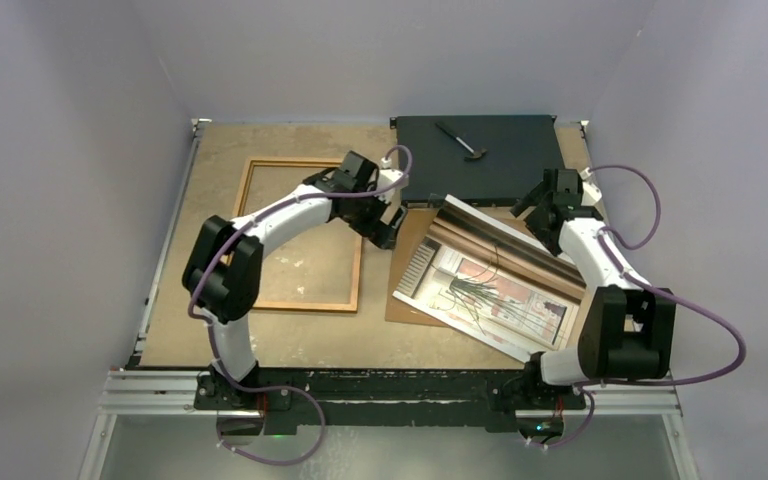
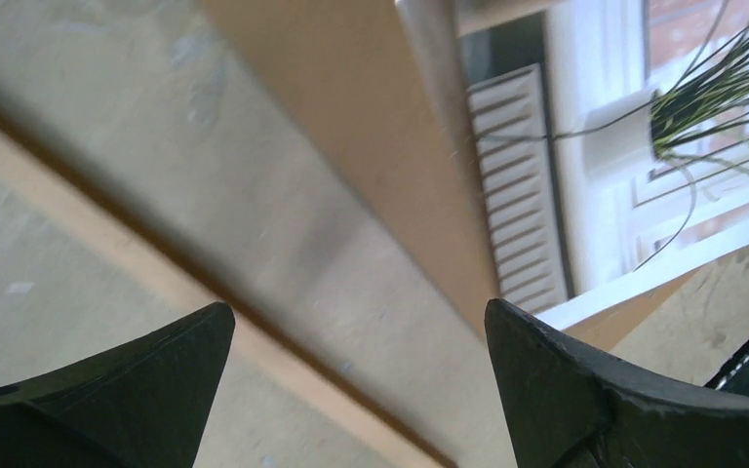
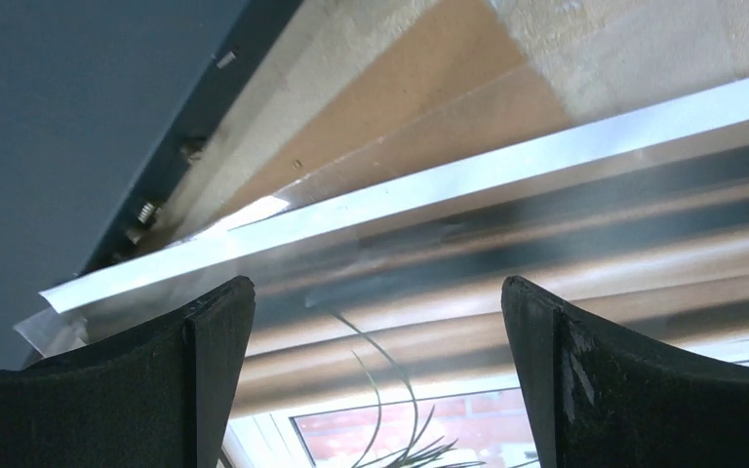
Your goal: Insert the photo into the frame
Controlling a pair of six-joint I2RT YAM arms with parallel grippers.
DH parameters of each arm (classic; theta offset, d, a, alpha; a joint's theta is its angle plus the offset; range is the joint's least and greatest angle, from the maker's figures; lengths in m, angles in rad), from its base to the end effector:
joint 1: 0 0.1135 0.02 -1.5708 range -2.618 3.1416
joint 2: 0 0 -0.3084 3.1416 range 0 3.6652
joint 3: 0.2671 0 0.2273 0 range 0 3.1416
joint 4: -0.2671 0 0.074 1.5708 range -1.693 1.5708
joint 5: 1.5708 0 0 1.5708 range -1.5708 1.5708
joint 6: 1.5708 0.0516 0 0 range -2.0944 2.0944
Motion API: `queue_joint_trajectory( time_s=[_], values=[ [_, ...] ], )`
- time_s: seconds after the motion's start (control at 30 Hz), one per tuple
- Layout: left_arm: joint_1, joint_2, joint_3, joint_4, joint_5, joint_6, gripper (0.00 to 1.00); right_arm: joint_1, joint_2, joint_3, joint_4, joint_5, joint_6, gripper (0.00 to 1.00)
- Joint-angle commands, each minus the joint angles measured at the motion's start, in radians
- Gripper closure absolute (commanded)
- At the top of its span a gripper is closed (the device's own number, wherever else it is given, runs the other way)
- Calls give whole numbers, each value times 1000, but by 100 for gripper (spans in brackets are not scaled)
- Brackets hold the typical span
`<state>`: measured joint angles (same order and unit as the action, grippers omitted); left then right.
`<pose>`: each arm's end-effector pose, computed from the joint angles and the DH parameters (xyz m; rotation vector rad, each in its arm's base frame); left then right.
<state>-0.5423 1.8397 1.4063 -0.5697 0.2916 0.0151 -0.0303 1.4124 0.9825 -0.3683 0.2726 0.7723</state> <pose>0.3285 -0.2153 0.2691 0.8260 2.4799 -0.5687 0.2814 -0.0224 0.2926 1.0292 2.0929 0.0457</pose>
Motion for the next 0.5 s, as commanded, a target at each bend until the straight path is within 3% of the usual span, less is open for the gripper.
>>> queue_joint_trajectory(
  time_s=[0.0, 0.2, 0.47],
  values=[
    [-51, 65, 79, 153, 66, -77, 0, -15, -39, -30, -7, -42, -14, 1],
    [-56, 199, 151, 282, 148, -170, 2, -26, -71, -109, 30, -109, -16, 1],
    [-53, 310, 188, 401, 267, -262, 17, -26, -124, -188, 93, -218, -26, 3]
  ],
)
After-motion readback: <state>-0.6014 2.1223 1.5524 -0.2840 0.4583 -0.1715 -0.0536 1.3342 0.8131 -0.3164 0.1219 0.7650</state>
